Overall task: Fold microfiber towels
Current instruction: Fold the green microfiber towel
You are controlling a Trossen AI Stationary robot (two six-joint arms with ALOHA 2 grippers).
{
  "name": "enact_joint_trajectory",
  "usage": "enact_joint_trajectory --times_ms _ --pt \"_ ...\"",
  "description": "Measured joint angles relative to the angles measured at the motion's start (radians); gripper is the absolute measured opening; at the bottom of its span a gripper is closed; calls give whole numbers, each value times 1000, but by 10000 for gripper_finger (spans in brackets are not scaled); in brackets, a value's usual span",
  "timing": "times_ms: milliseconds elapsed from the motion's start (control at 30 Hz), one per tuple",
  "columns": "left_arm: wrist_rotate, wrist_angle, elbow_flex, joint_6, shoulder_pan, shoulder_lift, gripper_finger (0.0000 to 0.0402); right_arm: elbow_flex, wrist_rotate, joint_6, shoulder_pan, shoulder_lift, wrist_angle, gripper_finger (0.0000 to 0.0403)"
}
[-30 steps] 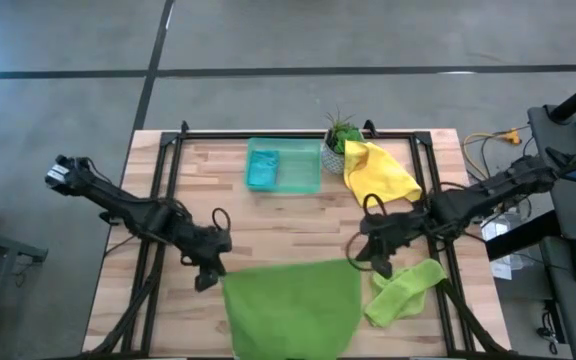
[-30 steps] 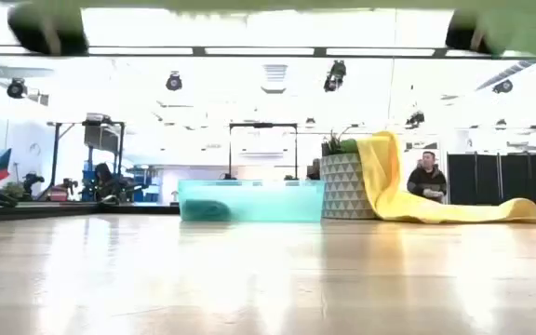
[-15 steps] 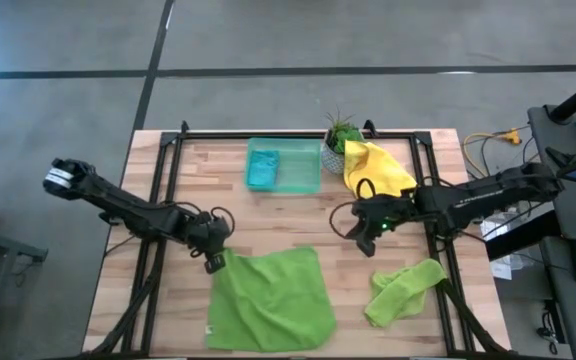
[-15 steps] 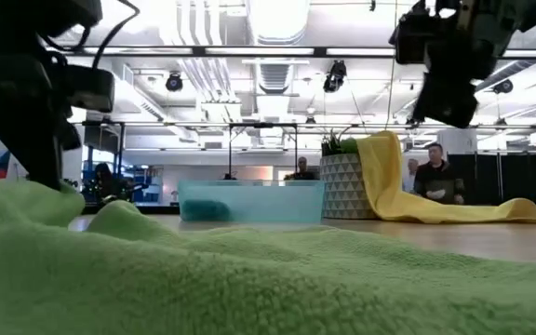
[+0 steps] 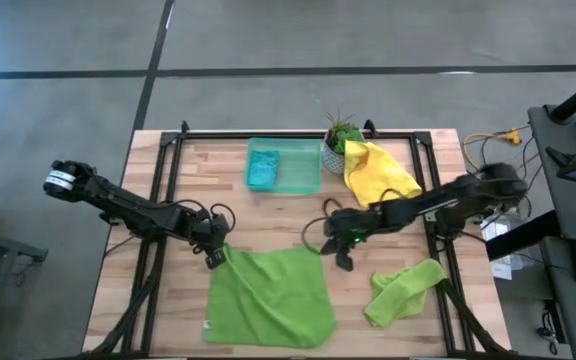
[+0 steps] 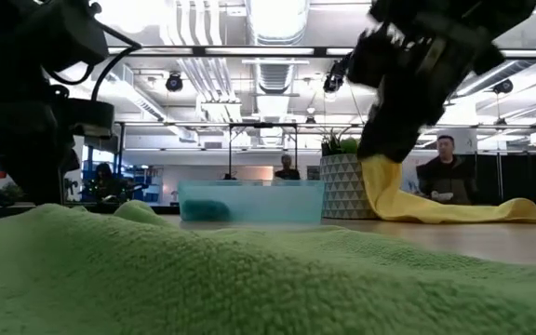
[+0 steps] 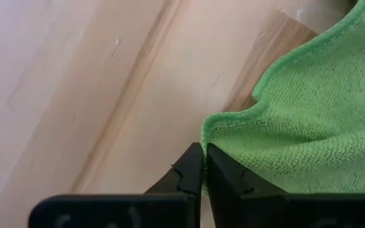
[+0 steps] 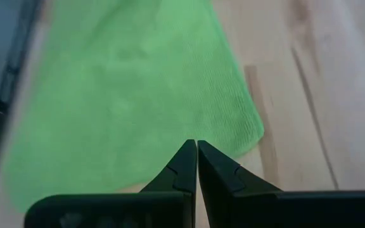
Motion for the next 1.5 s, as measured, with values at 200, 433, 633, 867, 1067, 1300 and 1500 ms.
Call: enact_joint_trajectory --times_ms 200,433,633,867,1067,1300,1500 --pt "19 0 0 -2 0 0 0 98 -1 -97 -22 214 69 9" --pt "20 -1 0 -6 0 0 0 186 9 -131 -54 328 -57 9" --pt "20 -2 -5 -3 0 0 0 200 90 -139 -87 312 -109 9" --pt "5 1 -32 -3 0 0 0 193 172 -118 -125 275 -223 9" --pt "-27 6 -48 -3 0 -3 0 191 203 -77 -137 275 -226 8" --pt "-88 -5 -53 -6 0 -2 0 196 283 -18 -139 274 -249 8" --pt "-170 -43 -56 -8 2 -2 0 216 329 -1 -140 267 -323 9"
